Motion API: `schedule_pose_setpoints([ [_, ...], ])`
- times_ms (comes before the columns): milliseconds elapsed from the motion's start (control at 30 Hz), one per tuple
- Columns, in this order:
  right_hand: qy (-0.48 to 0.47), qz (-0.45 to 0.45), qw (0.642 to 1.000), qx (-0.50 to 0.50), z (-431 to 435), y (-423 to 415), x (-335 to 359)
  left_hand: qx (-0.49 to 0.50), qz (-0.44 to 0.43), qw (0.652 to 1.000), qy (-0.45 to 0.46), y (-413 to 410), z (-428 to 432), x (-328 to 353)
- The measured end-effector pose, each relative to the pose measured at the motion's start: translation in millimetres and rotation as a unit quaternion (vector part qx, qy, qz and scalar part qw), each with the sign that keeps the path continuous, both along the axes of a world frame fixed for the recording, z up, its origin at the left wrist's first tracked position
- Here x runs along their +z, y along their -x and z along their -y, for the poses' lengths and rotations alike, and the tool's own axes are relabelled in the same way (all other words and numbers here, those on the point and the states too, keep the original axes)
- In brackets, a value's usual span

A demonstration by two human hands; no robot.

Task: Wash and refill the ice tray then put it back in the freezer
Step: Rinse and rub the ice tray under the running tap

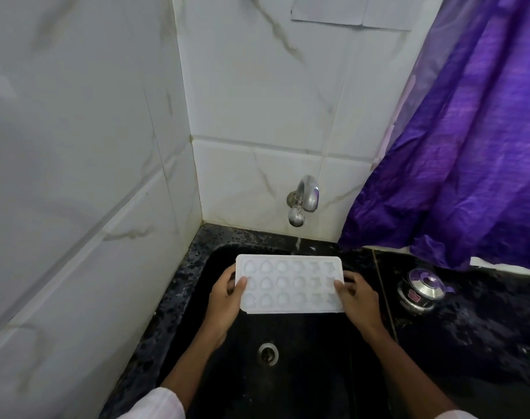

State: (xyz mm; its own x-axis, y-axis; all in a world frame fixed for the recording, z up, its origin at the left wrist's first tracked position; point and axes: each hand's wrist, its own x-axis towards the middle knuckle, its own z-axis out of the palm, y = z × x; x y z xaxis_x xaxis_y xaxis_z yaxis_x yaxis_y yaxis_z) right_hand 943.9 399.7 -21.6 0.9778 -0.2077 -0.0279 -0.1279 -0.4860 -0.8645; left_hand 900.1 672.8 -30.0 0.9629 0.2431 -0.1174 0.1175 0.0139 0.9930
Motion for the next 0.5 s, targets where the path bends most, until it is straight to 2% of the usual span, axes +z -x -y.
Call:
schedule_pose_setpoints([
  [133,0.045,-0.023,0.999,0.001,-5.5,-11.3,2.9,0.043,-0.025,0.999,0.008,-7.6,6.6,0.7],
  [200,0.092,0.017,0.995,0.028,-12.8,-18.1,3.1,0.063,-0.034,0.997,0.017,-12.1,10.4,2.1],
  [367,0.223,0.113,0.952,0.178,-34.9,-32.5,10.4,0.083,-0.05,0.995,0.039,-19.2,11.3,5.5],
  [500,0.284,0.112,0.927,0.219,-48.7,-45.3,16.2,0.085,-0.054,0.993,0.064,-20.1,11.8,10.7],
])
